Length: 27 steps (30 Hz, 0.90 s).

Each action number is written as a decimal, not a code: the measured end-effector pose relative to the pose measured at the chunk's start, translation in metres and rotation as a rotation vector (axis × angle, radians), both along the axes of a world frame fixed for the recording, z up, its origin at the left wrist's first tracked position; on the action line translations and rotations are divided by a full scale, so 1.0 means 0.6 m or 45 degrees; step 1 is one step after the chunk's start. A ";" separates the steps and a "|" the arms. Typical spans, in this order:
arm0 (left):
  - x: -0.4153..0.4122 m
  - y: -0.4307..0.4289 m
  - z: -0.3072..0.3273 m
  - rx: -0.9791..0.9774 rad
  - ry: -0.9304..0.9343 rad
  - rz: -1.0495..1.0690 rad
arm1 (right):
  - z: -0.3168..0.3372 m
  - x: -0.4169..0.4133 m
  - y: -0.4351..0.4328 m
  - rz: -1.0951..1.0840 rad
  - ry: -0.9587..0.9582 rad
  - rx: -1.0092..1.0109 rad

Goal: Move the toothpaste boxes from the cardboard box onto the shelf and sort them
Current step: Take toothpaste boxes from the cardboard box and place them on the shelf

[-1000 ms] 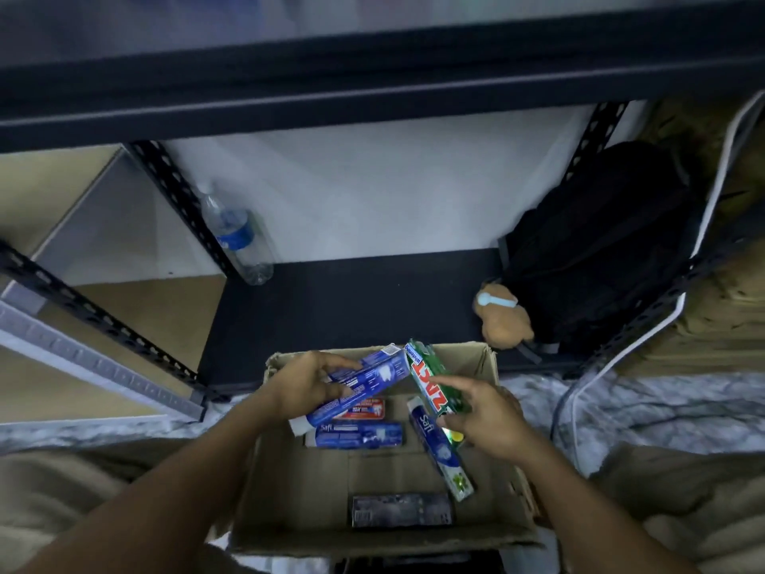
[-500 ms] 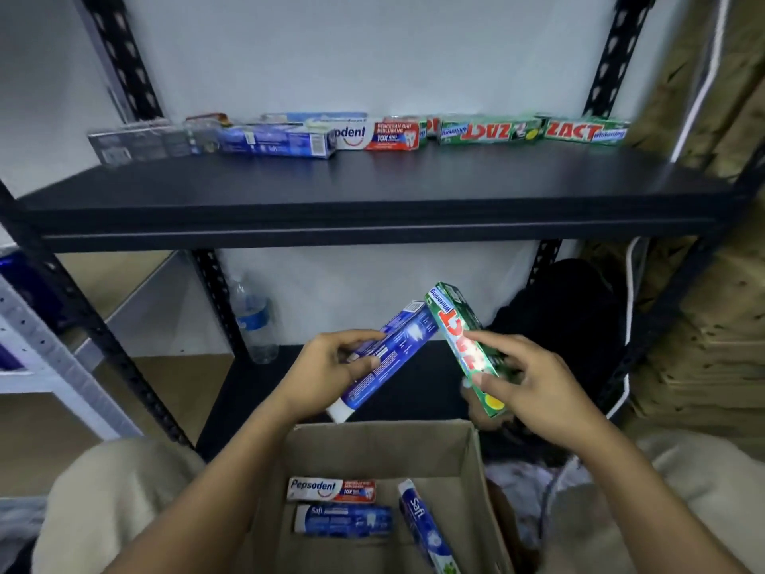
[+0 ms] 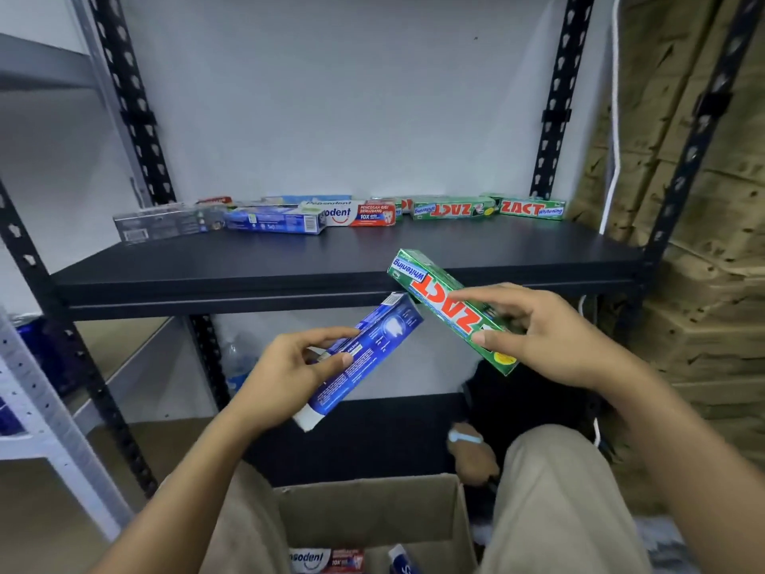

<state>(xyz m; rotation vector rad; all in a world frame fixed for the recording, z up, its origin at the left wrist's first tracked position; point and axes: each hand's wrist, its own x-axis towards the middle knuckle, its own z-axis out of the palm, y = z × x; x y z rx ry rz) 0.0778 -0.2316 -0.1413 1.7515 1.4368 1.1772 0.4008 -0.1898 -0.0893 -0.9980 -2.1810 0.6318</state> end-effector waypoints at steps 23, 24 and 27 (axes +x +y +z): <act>0.002 0.168 0.203 0.345 0.880 0.124 | 0.112 0.026 0.255 -0.350 -0.542 0.247; 0.007 0.181 0.206 0.341 0.923 0.115 | 0.113 0.033 0.264 -0.361 -0.540 0.262; 0.024 0.224 0.212 0.366 1.000 0.059 | 0.105 0.063 0.299 -0.465 -0.549 0.272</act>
